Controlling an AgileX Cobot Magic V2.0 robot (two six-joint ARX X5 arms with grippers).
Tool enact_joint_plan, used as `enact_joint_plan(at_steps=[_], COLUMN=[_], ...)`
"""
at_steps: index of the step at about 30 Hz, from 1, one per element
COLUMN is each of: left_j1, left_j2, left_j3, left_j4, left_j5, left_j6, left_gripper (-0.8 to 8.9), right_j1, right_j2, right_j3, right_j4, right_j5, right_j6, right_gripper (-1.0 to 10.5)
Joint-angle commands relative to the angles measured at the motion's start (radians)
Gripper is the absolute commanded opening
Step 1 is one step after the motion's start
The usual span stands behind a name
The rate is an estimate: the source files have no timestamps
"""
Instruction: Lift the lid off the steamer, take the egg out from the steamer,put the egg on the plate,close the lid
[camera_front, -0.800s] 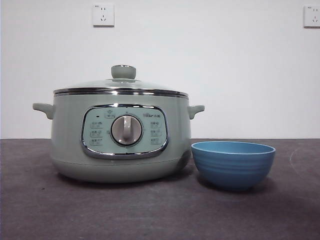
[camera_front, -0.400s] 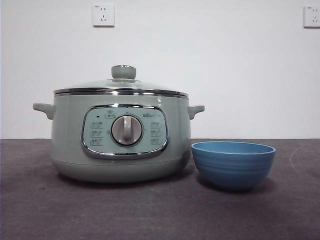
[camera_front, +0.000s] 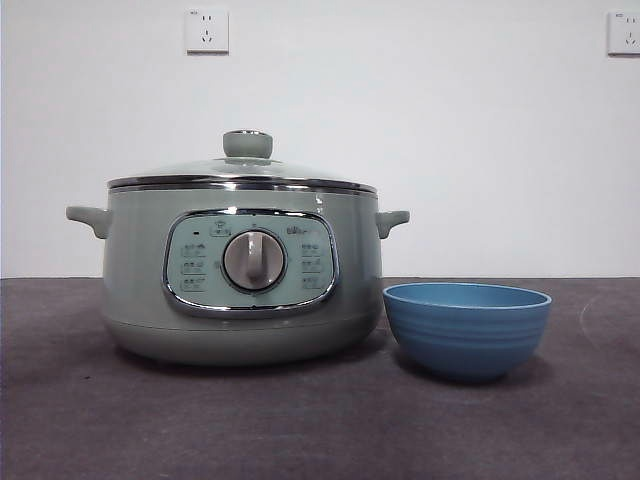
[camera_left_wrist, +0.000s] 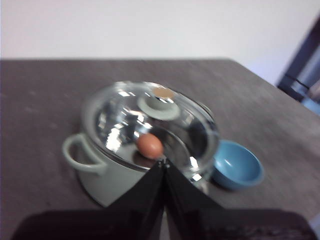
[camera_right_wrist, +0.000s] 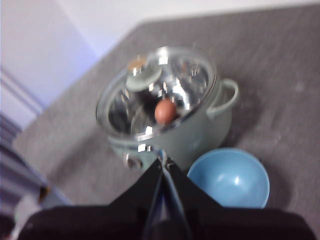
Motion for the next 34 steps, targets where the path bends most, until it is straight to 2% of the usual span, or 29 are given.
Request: enact_joint_plan(at_steps=[1,6,11,14,16,18,19,21,29,34], left_j1=[0.002,0.001,0.001,0.001,0.001,0.001,0.001,0.001,0.0,-0.011], left_j2=[0.053,0.125,0.14,0.14,0.14,0.14,0.14,0.14,0.153,0.225], left_j3=[0.048,0.108,0.121,0.122,0.122,0.122,0.122,0.122,0.129,0.158], left_j4=[-0.065,-0.154,-0.168,-0.167,-0.168,-0.166,-0.166,-0.164,-0.108,-0.071], left_j5=[0.051,0.098,0.093,0.092,0.092,0.092,0.092,0.092,0.093,0.093], left_j6=[0.074,0.107,0.101,0.098,0.098,0.098,0.097,0.089,0.068,0.076], left_gripper=[-0.07,-0.07,-0.03,0.35,2.2,4.77,5.32,5.34,5.34,5.34], right_j1=[0.02,0.084,0.124,0.124,0.124,0.124,0.124,0.124,0.124,0.124], right_j2=[0.066,0.141,0.145,0.145,0.145,0.145,0.145,0.145,0.145,0.145], right_j3=[0.085,0.163,0.163,0.163,0.163,0.163,0.163,0.163,0.163,0.163], right_j4=[-0.134,-0.304,-0.314,-0.314,-0.314,-0.314,-0.313,-0.313,-0.313,-0.307], right_j5=[-0.016,-0.015,-0.014,-0.013,-0.011,-0.004,0.011,0.043,0.039,0.039], right_j6=[-0.169,-0.29,-0.306,-0.305,-0.301,-0.296,-0.288,-0.262,-0.259,-0.259], right_gripper=[-0.1,-0.1,-0.1,0.5,1.9,4.1,4.9,5.7,5.7,5.7])
